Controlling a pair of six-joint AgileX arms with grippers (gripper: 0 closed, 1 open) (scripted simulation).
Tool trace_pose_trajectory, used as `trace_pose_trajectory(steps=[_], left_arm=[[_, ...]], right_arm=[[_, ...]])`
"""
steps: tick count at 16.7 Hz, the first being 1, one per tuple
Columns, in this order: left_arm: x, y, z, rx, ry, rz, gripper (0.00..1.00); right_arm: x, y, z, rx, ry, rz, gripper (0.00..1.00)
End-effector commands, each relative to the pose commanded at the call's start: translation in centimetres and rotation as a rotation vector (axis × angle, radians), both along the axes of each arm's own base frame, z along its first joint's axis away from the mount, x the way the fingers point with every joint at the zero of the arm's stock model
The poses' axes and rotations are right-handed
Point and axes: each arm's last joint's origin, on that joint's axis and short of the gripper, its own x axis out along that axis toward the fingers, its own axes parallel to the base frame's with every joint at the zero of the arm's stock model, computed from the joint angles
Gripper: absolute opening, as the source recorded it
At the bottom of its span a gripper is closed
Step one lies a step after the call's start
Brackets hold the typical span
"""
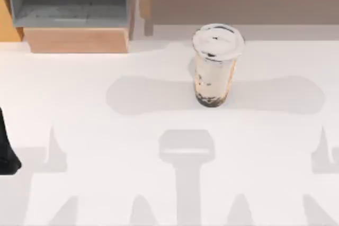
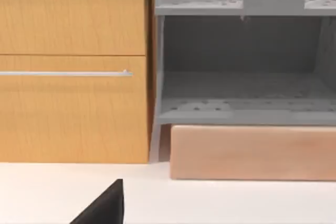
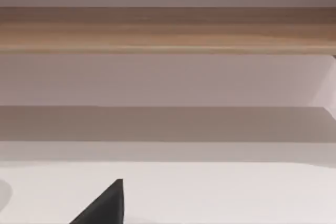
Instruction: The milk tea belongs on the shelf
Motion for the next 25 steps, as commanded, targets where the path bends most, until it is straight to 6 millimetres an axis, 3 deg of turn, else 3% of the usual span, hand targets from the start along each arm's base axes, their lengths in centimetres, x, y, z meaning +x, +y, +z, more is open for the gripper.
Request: trace_pose_trajectory(steps=[7, 13, 16, 19, 22, 25], left_arm=[[0.0, 0.0, 0.0, 0.000, 0.000, 0.000, 1.00], [0.0, 0.0, 0.0, 0.000, 0.000, 0.000, 1.00], [0.0, 0.0, 0.0, 0.000, 0.000, 0.000, 1.00], [0.0, 0.0, 0.0, 0.000, 0.000, 0.000, 1.00], [0.0, 0.0, 0.0, 0.000, 0.000, 0.000, 1.00], [0.0, 0.0, 0.0, 0.000, 0.000, 0.000, 1.00]], right_arm=[[0.7, 0.6, 1.5, 0.006, -0.015, 0.008, 1.00], [4.3, 3.4, 3.8, 0.008, 0.010, 0.008, 1.00], [7.2, 6.3, 3.9, -0.006, 0.039, 0.004, 1.00], [9.9, 10.3, 2.6, -0.028, 0.062, 0.001, 1.00], [11.8, 15.0, 0.0, -0.048, 0.066, -0.002, 1.00], [12.4, 19.3, -3.4, -0.056, 0.054, -0.006, 1.00]])
